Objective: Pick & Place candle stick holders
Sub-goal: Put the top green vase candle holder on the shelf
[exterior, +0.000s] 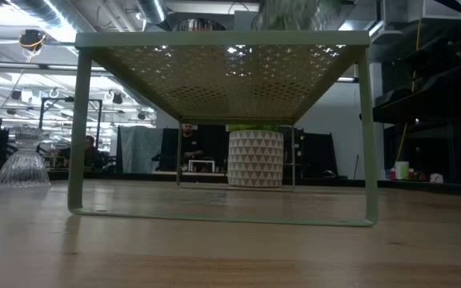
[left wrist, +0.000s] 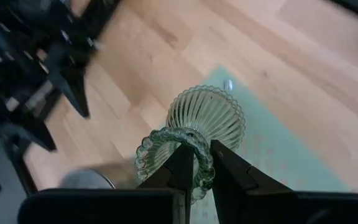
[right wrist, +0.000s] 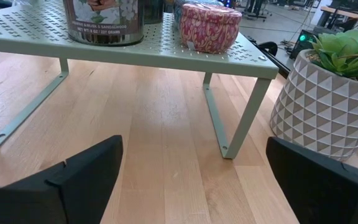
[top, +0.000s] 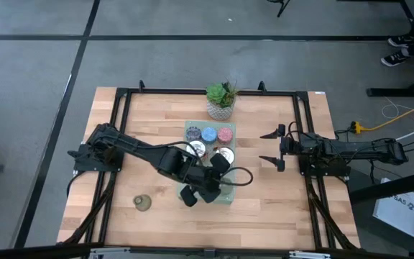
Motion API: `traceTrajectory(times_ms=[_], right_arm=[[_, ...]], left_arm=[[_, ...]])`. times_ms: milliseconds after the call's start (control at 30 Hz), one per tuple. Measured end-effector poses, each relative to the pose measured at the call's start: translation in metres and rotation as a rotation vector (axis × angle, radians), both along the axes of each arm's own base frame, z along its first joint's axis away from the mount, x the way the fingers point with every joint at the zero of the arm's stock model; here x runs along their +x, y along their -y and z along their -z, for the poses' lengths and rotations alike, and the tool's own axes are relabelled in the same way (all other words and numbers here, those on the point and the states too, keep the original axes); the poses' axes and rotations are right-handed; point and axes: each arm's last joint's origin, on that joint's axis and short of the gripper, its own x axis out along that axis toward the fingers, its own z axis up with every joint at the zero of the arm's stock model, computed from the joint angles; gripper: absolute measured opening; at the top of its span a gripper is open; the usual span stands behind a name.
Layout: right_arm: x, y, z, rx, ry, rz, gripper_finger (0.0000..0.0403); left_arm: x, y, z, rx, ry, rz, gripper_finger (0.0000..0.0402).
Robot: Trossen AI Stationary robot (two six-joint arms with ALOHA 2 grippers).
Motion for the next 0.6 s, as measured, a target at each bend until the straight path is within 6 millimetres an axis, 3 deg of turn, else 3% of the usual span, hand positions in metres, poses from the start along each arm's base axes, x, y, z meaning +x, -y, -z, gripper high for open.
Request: traceTrajectory(times_ms=[600], right_arm=[[0.0,0.0,0.0001,0.0,-0.001,0.0,0.0399]], left_arm=[[0.0045,-0.0091,0.0071,-0.024,-0.034,-0.088,0.0059]])
